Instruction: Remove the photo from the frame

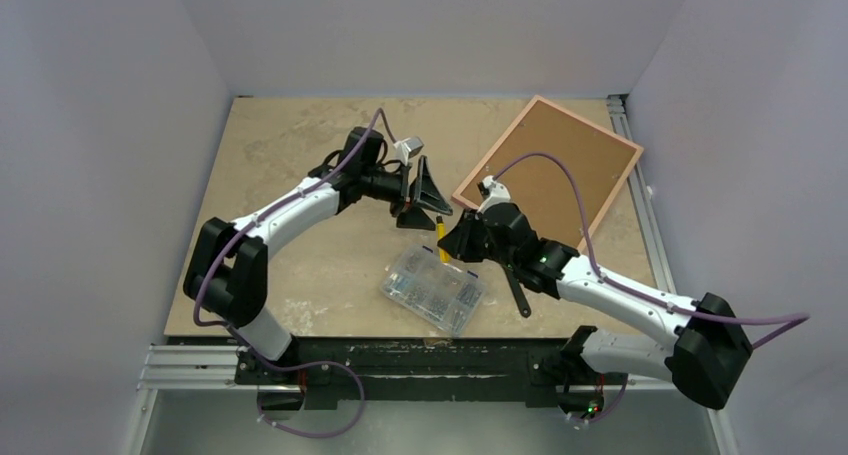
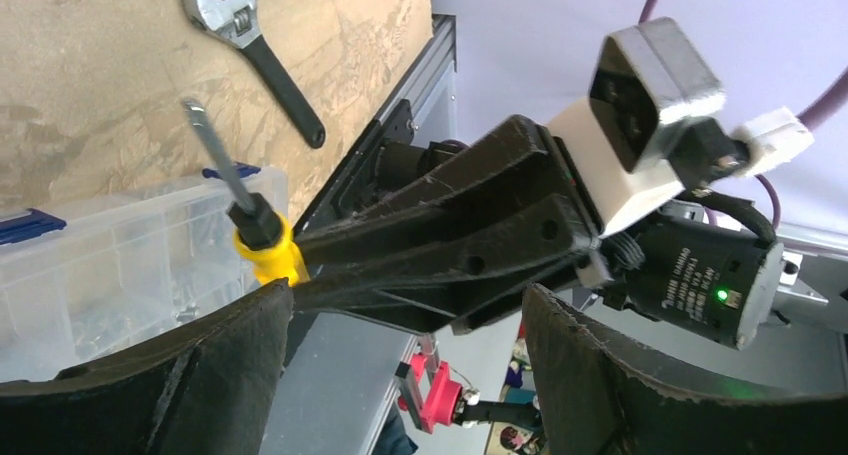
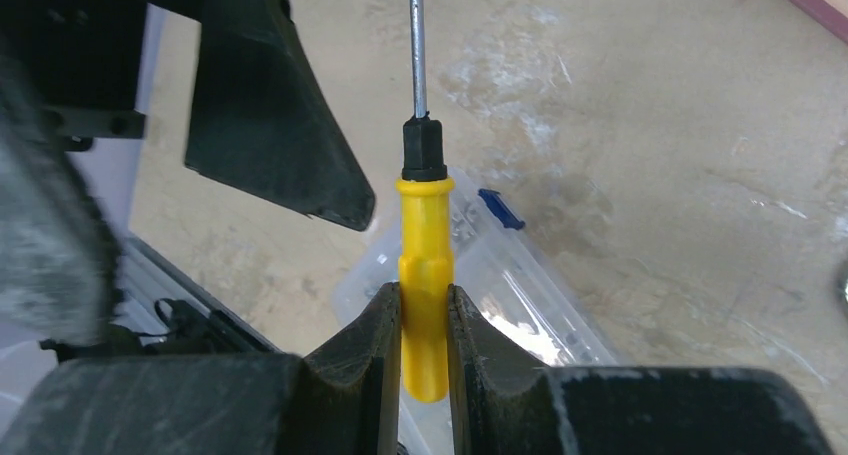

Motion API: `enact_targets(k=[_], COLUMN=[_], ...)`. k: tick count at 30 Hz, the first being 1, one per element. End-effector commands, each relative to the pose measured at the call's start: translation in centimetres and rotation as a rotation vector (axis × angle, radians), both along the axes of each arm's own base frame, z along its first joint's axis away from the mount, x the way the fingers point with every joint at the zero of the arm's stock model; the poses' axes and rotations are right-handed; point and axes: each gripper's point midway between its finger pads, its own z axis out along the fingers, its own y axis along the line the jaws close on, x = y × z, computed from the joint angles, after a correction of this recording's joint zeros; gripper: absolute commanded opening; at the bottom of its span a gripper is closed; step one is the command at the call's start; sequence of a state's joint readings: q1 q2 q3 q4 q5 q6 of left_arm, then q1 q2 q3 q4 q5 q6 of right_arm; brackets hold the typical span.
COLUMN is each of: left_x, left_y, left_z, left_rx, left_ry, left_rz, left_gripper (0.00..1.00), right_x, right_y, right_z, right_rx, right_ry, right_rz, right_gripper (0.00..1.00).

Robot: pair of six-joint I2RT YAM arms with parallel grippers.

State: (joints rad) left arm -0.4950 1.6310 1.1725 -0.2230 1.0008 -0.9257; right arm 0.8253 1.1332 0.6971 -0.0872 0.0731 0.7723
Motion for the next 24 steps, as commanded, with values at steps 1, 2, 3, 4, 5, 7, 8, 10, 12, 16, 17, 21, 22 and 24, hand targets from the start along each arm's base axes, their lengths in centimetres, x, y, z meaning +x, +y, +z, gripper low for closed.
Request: enact_targets(k=[1,2,3,4,5,7,8,10,12,16,17,21,22,24], left_x=[0.2,0.4,0.5,0.7,0.7,0.9,1.1,1.3,1.4,1.3,1.3,1.1,1.0,0.9], left_y=[0.5,0.9,1.1,1.4,1.7,2.2,2.4,2.7,2.5,2.3,2.3,1.9,1.9,2.0], left_z=[0.5,0.2,0.0,0.1,0.2,0.4,0.2,-0.2,-0.2,0.4,0.4,1.2,1.5,1.9], left_rx=[0.029,0.059,0.082,0.1,0.119,0.15,0.17,0.184,0.155,0.114,0.112,0.052,0.034,0.025], left_ry=[-0.044,-0.05,-0.061,-0.081,-0.099,-0.138,-0.147,-0.139,-0.111,-0.12,-0.125,-0.11,-0.114,-0.13], left_rz=[0.031,0.052,0.068,0.084,0.099,0.123,0.131,0.139,0.137,0.138,0.138,0.122,0.121,0.123], left_gripper=[0.81,0.81,0.81,0.81,0.82,0.82,0.82,0.81,0.78,0.73,0.71,0.59,0.54,0.43], right_x=[0.9,0.9,0.9,0.8,0.7,0.5,0.4,0.1,0.2,0.1,0.2,0.2,0.1,0.1], right_y=[1.4,1.2,1.1,1.0,1.0,1.4,1.8,2.4,2.7,3.7,3.9,4.1,4.1,4.1], right_z=[4.2,4.5,4.7,4.8,4.9,5.0,5.2,5.8,6.2,6.5,6.6,6.7,6.4,6.1], right_rx=[0.162,0.162,0.16,0.158,0.158,0.175,0.196,0.241,0.269,0.307,0.312,0.309,0.304,0.296], right_ry=[-0.082,-0.088,-0.094,-0.095,-0.096,-0.084,-0.079,-0.076,-0.081,-0.069,-0.066,-0.07,-0.069,-0.065], right_rz=[-0.022,-0.025,-0.027,-0.025,-0.018,-0.001,0.009,0.029,0.025,0.055,0.062,0.071,0.07,0.077], right_gripper=[0.0,0.0,0.0,0.0,0.0,0.0,0.0,0.0,0.0,0.0,0.0,0.0,0.0,0.0])
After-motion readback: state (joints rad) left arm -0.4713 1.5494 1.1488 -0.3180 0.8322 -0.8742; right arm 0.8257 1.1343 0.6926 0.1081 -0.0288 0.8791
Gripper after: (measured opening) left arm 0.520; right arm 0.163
